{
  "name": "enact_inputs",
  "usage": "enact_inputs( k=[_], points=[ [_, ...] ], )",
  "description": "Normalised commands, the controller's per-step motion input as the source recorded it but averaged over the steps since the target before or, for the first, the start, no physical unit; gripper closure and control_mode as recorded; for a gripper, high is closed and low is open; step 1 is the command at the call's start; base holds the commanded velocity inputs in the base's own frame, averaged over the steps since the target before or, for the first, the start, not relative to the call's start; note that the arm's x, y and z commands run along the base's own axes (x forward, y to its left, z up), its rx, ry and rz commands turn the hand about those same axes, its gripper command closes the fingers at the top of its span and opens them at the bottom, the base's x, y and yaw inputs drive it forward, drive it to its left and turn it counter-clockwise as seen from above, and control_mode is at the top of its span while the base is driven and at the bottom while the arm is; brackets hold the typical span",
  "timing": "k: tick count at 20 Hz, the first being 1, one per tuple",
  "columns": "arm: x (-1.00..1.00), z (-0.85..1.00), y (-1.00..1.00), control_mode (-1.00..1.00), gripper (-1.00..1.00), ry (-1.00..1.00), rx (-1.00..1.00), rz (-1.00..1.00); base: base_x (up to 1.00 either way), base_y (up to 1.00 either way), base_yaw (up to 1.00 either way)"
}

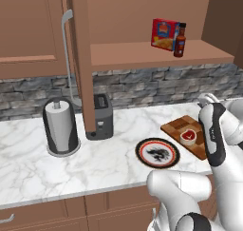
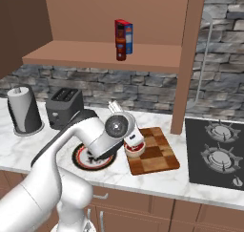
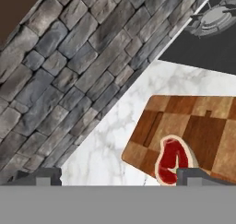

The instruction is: Pick the steak from the plate and place it on the cutting board. Then pick the condiment bottle from the cabinet and place it next to the cutting board.

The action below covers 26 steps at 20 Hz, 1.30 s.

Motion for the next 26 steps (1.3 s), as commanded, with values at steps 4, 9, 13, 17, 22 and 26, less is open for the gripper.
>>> enact_inputs(
  k=[4,9,13,17,22,26],
  points=[
    [-0.24,0.34,0.2,-1.0,-1.0,-0.01,-0.04,0.0,0.0,0.0,0.0],
    [-0.2,0.31,0.13,-1.0,-1.0,-0.02,-0.05,0.0,0.0,0.0,0.0],
    [-0.1,0.03,0.0,-1.0,-1.0,-0.02,0.0,0.0,0.0,0.0,0.0],
    [-0.01,0.0,0.0,-1.0,-1.0,0.0,0.0,0.01,0.0,0.0,0.0],
    [-0.08,0.0,0.0,-1.0,-1.0,0.0,0.11,-0.01,0.0,0.0,0.0],
    [-0.18,0.1,0.1,-1.0,-1.0,-0.05,0.22,-0.1,0.0,0.0,0.0]
  ],
)
